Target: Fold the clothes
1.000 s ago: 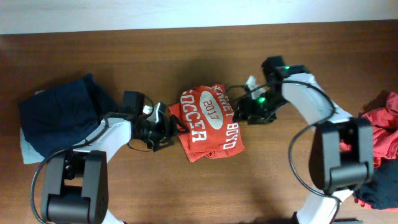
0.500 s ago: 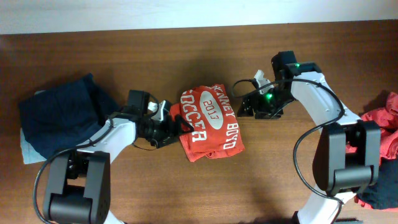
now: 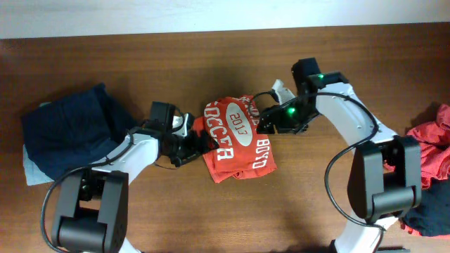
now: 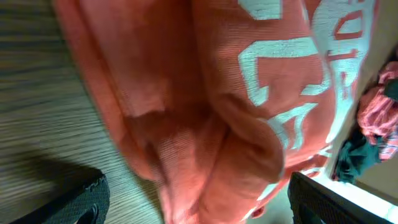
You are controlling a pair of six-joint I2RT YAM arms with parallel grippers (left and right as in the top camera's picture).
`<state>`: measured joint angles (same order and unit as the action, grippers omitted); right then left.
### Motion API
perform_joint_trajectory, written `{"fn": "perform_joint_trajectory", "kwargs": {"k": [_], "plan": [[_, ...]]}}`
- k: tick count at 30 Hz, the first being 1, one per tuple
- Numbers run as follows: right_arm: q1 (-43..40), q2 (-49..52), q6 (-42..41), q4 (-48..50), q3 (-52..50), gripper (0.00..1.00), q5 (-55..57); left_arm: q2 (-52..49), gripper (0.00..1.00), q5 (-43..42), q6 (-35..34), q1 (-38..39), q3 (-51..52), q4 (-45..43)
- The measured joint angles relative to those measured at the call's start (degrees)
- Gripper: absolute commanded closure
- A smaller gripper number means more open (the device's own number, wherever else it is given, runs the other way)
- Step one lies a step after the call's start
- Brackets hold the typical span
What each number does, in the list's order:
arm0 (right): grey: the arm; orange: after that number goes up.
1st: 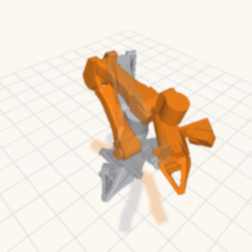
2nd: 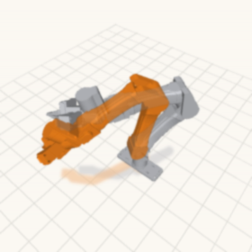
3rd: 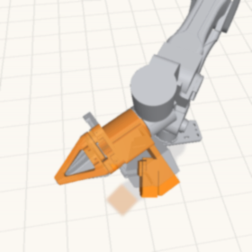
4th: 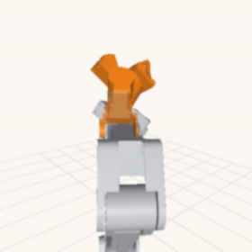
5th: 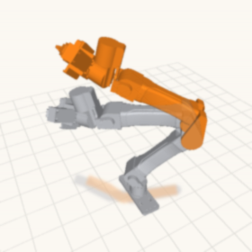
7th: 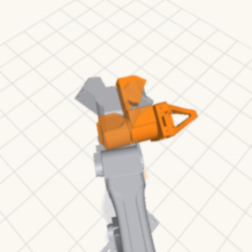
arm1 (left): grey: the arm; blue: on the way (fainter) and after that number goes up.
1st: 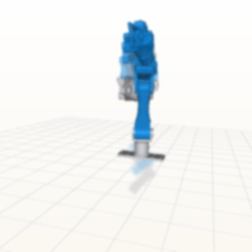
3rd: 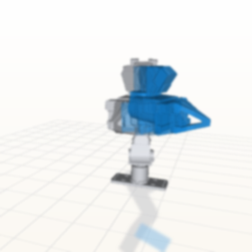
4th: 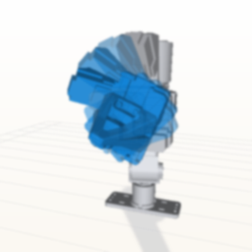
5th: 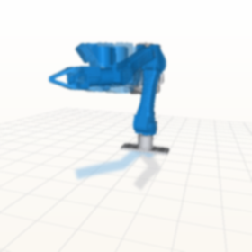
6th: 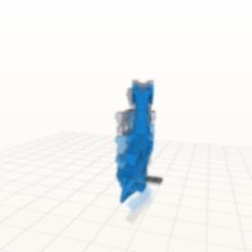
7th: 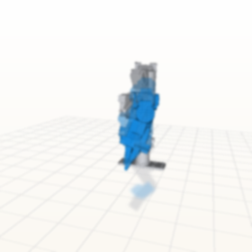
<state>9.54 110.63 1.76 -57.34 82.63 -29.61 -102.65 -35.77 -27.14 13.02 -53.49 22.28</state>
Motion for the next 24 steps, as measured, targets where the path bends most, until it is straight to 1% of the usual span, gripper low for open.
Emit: {"fn": "perform_joint_trajectory", "kwargs": {"k": [2,5,6,7,8,9,10,13,16,20,24], "plan": [[0.9,0.0,0.1,1.5,0.0,0.20,0.0,-0.8,0.08,-0.9,-1.1,0.3,-0.1,-1.4],[2.1,0.0,1.1,4.5,0.0,0.20,-0.5,-4.2,0.08,-6.2,-2.9,0.4,-1.3,-7.6],[2.3,0.0,1.2,5.3,0.0,0.21,-0.6,-4.7,0.08,-6.8,-3.0,0.4,-1.4,-8.3],[2.7,0.0,1.3,5.8,0.0,0.21,-0.7,-6.1,0.07,-9.2,-4.0,0.4,-1.7,-11.3],[2.9,0.0,1.4,5.9,0.0,0.26,-0.7,-6.6,0.07,-10.0,-4.2,0.4,-1.9,-11.8],[3.1,0.0,1.4,6.1,0.0,0.29,-0.7,-7.0,0.07,-11.0,-4.5,0.4,-1.9,-12.7],[3.2,0.0,0.9,6.2,0.0,0.31,-0.7,-7.1,0.07,-11.3,-4.5,0.4,-1.9,-12.9],[3.2,1.2,-2.1,6.5,0.0,0.31,-0.2,-7.6,0.07,-12.3,-5.1,0.4,-1.9,-14.3],[3.2,5.5,-5.7,6.6,0.0,0.31,0.5,-8.0,0.08,-12.7,-5.5,0.4,-1.8,-16.4],[3.4,10.0,-7.4,6.7,0.2,0.32,0.2,-8.3,0.10,-12.9,-5.5,0.5,-1.7,-17.3],[4.5,10.0,-7.8,6.7,0.2,0.32,0.2,-8.5,0.11,-12.4,-5.0,1.4,-1.7,-18.1]]}}
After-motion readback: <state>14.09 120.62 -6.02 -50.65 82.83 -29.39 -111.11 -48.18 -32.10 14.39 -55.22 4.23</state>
